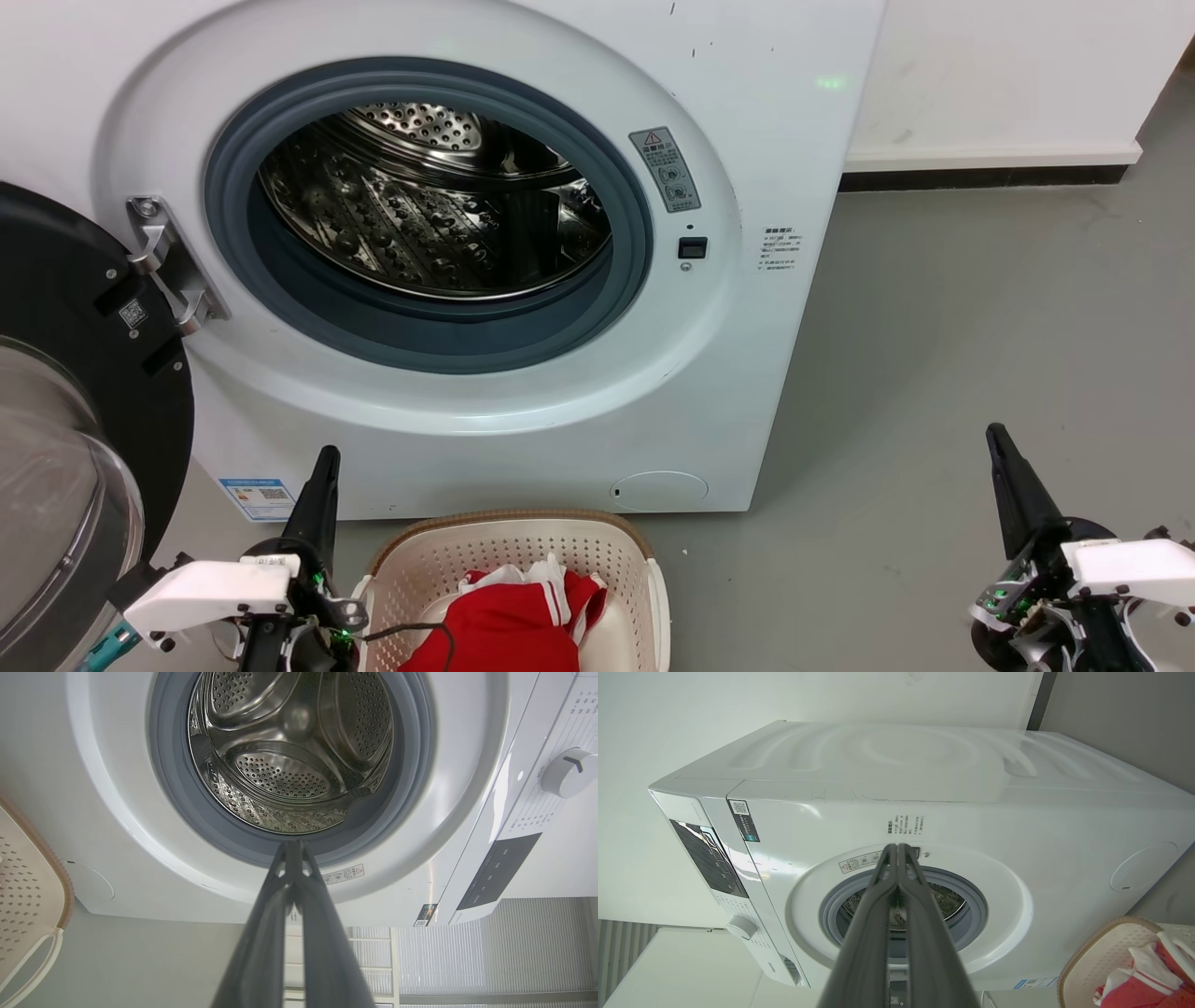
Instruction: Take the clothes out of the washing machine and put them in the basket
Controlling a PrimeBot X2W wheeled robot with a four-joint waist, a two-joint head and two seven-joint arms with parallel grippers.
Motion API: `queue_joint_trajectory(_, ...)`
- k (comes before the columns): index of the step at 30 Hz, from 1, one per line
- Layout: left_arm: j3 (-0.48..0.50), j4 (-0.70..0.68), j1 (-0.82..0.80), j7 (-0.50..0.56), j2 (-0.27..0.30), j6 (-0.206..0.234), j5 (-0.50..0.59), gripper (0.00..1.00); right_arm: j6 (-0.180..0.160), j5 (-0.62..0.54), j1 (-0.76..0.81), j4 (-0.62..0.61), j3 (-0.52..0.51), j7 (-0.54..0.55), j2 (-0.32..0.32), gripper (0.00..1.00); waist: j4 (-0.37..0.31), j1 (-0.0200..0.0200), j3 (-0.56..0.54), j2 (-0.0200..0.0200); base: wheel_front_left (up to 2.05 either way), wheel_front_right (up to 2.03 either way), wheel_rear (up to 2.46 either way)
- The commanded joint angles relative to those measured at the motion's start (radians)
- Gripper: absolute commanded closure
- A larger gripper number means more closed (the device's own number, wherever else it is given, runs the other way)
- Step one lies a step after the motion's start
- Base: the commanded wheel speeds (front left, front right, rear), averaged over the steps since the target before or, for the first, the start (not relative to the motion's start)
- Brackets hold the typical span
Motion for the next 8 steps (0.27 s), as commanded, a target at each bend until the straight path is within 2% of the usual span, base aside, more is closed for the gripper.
queue_joint_trajectory(1,0.006,0.002,-0.017,0.009,-0.002,-0.007,-0.021,1.00,0.000,0.022,-0.024,0.004,-0.002,0.007,0.002,1.00,0.001,0.0000,0.000,-0.0001,0.00,0.00,0.00)
queue_joint_trajectory(8,0.008,0.005,-0.017,0.014,-0.003,-0.009,-0.048,1.00,-0.001,0.048,-0.023,0.007,-0.006,0.015,0.003,1.00,0.003,0.0000,-0.001,-0.0001,0.00,0.00,0.00)
